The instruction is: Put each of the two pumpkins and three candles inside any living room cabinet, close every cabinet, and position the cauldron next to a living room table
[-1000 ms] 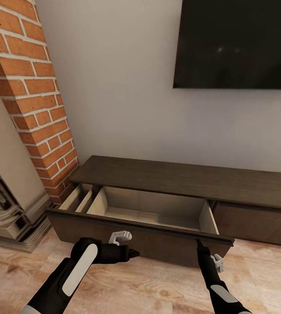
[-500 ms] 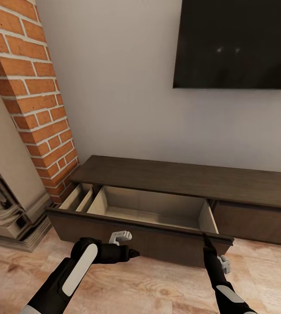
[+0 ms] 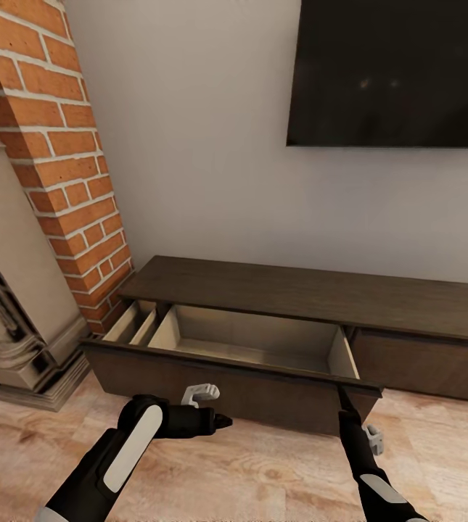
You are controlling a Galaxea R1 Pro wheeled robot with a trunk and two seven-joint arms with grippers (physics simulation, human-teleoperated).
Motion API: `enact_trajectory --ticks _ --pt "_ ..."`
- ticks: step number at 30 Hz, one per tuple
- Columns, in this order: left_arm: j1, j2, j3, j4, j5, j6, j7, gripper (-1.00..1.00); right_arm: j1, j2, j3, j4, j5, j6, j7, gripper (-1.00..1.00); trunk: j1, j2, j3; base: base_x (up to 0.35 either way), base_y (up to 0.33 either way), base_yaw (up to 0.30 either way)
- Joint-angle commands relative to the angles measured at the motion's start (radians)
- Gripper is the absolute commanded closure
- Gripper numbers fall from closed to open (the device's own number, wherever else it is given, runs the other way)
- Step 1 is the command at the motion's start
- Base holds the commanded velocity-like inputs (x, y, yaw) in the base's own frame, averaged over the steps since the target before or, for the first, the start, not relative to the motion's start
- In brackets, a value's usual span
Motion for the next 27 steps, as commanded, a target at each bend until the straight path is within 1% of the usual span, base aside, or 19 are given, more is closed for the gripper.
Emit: enact_trajectory --ticks 1,11,22,25,26,27 --pt "-0.001 0.001 -0.002 -0.001 0.01 0.002 0.009 -1.0 -0.001 0.0 0.004 0.001 -0.003 -0.005 0.002 -1.0 0.0 0.0 -0.001 -0.102 0.0 0.0" --pt "0.0 0.001 -0.002 0.0 0.01 0.002 0.009 -1.0 -0.001 0.0 0.005 0.001 -0.003 -0.004 0.0 -1.0 0.0 0.0 -0.001 -0.164 0.0 0.0" --pt "-0.001 0.001 -0.001 -0.001 0.011 0.002 0.009 -1.0 -0.001 -0.001 0.007 -0.003 0.0 0.009 -0.003 -1.0 0.0 0.0 -0.001 -0.253 0.0 0.0" --pt "-0.001 0.001 -0.001 0.003 0.012 0.002 0.01 -1.0 -0.001 -0.001 0.009 -0.006 -0.001 0.026 -0.003 -1.0 0.0 0.0 -0.001 -0.281 0.0 0.0" --pt "0.0 0.001 -0.001 0.006 0.012 0.002 0.012 -1.0 -0.001 0.001 0.01 -0.009 -0.001 0.065 -0.002 -1.0 0.0 0.0 -0.001 -0.285 0.0 0.0" --pt "-0.001 0.001 -0.001 0.006 0.012 0.002 0.012 -1.0 -0.001 0.002 0.011 -0.008 -0.001 0.08 -0.002 -1.0 0.0 0.0 -0.001 -0.284 0.0 0.0"
